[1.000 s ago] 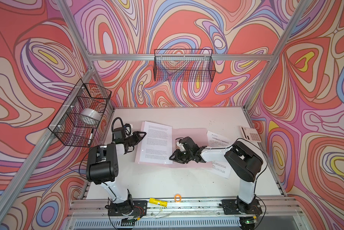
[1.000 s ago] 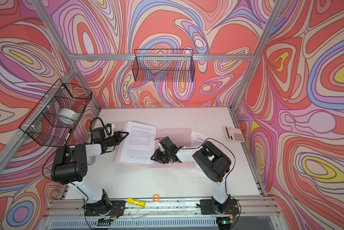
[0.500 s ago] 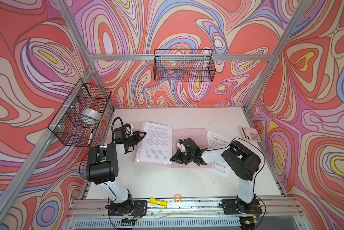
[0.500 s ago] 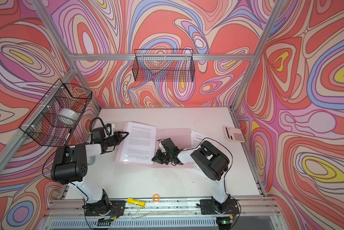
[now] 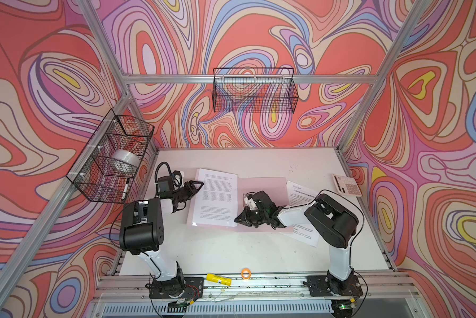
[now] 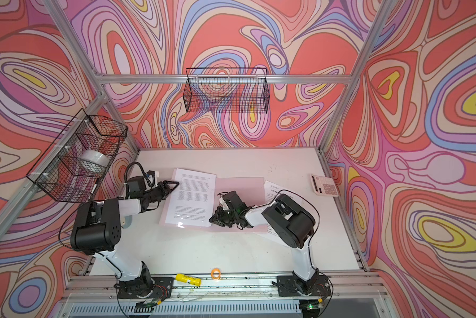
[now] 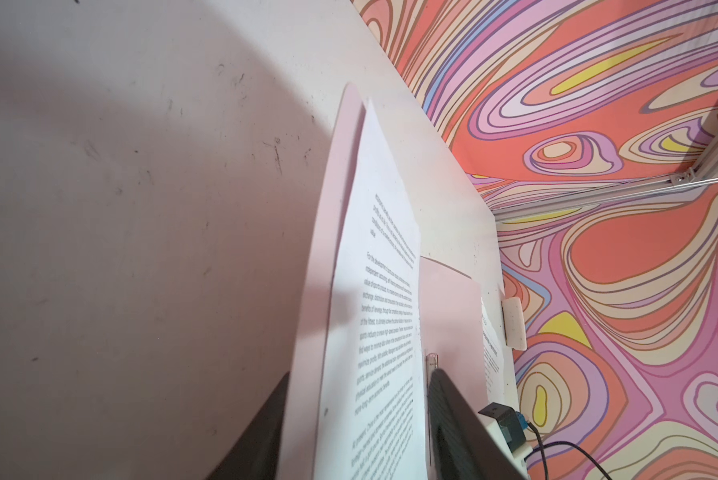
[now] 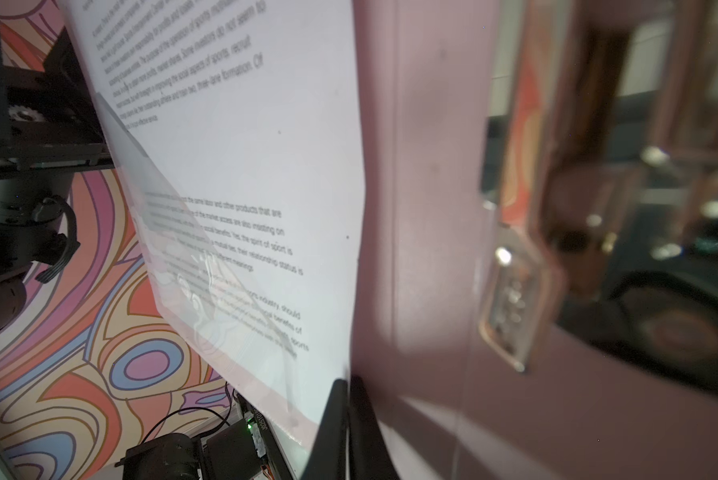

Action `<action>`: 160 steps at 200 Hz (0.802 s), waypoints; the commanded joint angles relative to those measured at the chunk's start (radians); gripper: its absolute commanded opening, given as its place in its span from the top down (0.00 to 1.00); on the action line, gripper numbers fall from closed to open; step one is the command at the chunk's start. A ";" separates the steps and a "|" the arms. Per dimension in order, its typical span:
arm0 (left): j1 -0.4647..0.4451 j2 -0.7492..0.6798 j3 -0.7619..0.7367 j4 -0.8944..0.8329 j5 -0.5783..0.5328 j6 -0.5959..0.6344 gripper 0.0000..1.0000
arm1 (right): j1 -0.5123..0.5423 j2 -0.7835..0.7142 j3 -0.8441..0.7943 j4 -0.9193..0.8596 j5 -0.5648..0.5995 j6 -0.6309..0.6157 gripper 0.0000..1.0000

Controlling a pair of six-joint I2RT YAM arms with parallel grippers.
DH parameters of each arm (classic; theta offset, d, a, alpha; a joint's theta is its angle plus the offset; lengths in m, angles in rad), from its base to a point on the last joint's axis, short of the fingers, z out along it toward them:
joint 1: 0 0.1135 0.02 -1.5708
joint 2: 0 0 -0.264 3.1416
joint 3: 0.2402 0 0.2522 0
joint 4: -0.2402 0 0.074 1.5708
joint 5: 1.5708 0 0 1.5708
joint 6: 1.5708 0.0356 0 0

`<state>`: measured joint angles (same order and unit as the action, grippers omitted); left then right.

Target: Put the files into the folder

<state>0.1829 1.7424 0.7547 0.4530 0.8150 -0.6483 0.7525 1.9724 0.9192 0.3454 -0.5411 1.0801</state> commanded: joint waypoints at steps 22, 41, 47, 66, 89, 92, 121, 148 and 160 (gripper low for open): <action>-0.006 -0.021 -0.011 0.028 0.006 -0.004 0.50 | 0.017 0.025 0.038 0.009 -0.013 -0.003 1.00; -0.006 -0.020 -0.011 0.029 0.007 -0.004 0.50 | 0.022 0.030 0.045 0.007 -0.013 0.000 1.00; -0.006 -0.020 -0.012 0.029 0.006 -0.004 0.50 | 0.025 0.030 0.046 0.013 -0.014 0.003 1.00; -0.006 -0.021 -0.012 0.029 0.004 -0.005 0.50 | 0.031 0.029 0.053 0.004 -0.014 0.004 1.00; -0.006 -0.023 -0.014 0.030 -0.001 -0.006 0.50 | 0.041 0.024 0.059 -0.006 -0.009 0.009 1.00; -0.006 -0.023 -0.013 0.030 0.000 -0.005 0.50 | 0.042 0.023 0.059 -0.006 -0.008 0.009 1.00; -0.007 -0.020 -0.012 0.034 0.004 -0.009 0.50 | 0.044 0.025 0.063 -0.014 -0.006 0.004 1.00; -0.011 -0.018 -0.012 0.039 0.010 -0.011 0.50 | 0.047 0.040 0.072 -0.006 -0.011 0.004 1.00; -0.014 -0.017 -0.011 0.034 0.010 -0.008 0.50 | 0.047 0.045 0.077 -0.008 -0.008 0.001 1.00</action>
<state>0.1814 1.7424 0.7544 0.4561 0.8146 -0.6563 0.7933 1.9812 0.9699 0.3367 -0.5480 1.0863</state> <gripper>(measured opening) 0.499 0.047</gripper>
